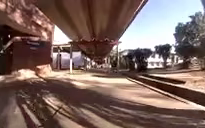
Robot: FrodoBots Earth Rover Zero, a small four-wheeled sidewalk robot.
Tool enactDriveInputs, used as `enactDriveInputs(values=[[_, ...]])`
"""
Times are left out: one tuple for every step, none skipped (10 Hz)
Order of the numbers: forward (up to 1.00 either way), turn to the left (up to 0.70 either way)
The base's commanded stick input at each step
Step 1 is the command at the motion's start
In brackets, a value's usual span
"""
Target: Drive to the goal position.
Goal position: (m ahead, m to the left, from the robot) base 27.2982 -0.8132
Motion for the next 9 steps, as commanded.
enactDriveInputs(values=[[0.85,0.0],[0.85,0.0],[0.85,0.0],[0.85,0.0],[0.85,0.0],[0.85,0.0],[0.85,0.0],[0.85,0.0],[0.85,0.0]])
